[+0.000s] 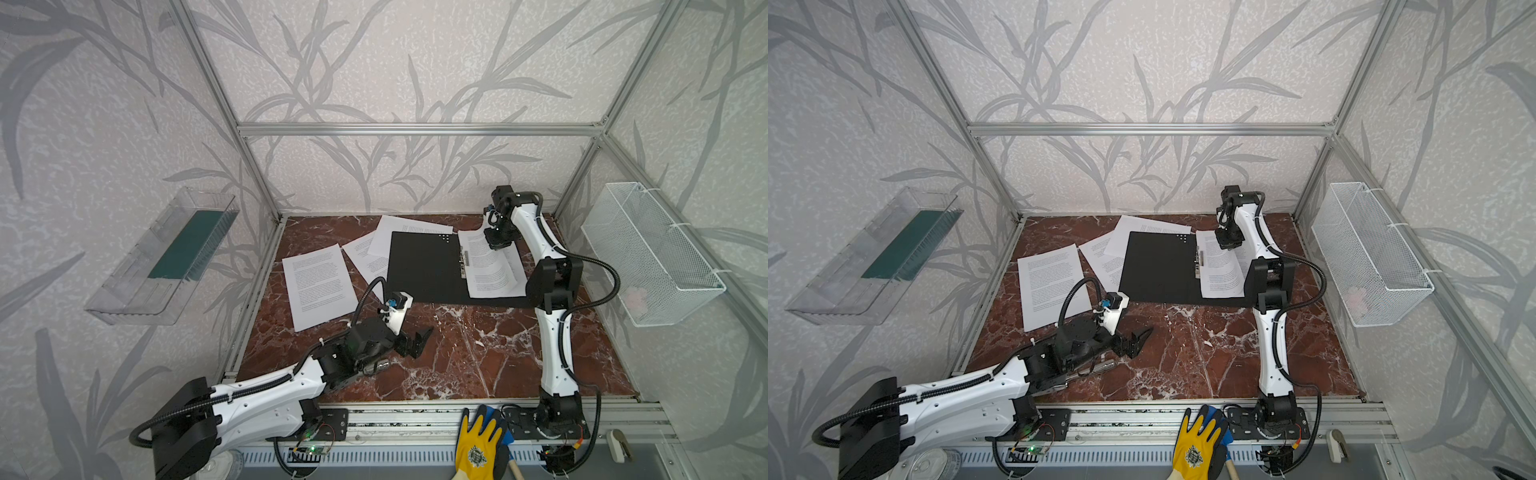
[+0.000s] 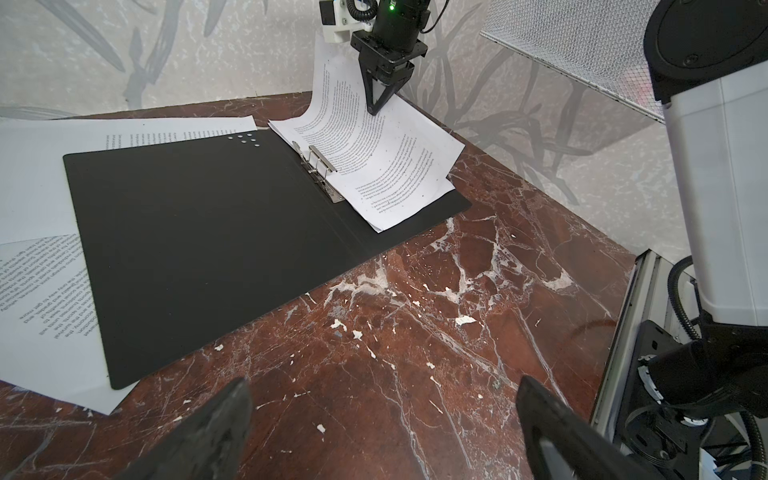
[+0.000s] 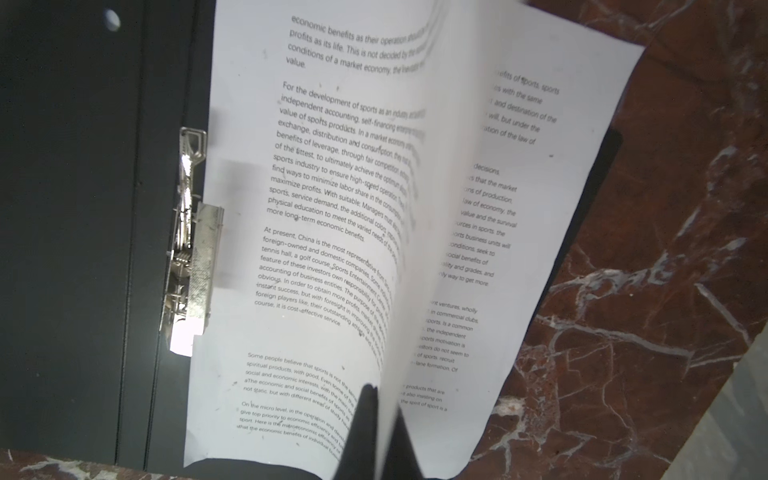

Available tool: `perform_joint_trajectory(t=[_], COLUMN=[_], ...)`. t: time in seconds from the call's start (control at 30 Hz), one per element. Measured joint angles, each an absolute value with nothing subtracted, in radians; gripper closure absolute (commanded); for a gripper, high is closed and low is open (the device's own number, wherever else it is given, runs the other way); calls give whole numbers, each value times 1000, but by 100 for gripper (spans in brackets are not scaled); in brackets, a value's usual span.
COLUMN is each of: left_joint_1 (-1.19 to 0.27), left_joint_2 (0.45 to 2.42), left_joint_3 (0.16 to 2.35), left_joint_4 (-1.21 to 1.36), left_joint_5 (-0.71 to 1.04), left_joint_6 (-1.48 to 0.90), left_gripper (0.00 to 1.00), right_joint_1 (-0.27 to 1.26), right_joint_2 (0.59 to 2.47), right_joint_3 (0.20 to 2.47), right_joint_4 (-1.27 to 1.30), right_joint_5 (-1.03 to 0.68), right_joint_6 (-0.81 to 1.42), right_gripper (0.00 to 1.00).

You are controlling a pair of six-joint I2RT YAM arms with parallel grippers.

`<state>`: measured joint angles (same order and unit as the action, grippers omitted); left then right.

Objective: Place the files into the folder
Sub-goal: 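Lower the paper onto the folder page beside the clip with the right gripper, then press the paper flat against the clip with the right gripper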

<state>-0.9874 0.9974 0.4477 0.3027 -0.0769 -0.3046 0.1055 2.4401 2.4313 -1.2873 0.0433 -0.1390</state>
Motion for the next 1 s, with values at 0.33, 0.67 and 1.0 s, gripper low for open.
perform_joint_trajectory(t=[0.33, 0.67, 1.0], left_joint_1=[-987, -987, -987], left_joint_2=[997, 997, 991], left_joint_3=[448, 448, 448], left_joint_4=[303, 302, 301], left_joint_5=[-76, -76, -77], left_joint_6=[-305, -302, -302], left_gripper=[1, 1, 1], right_joint_1=[105, 106, 119], right_joint_2=[2440, 2440, 1991], right_joint_3=[2431, 2431, 1804], right_joint_4=[-1287, -1286, -907], right_joint_5=[51, 128, 263], right_joint_6=[-126, -101, -4], right_gripper=[84, 44, 21])
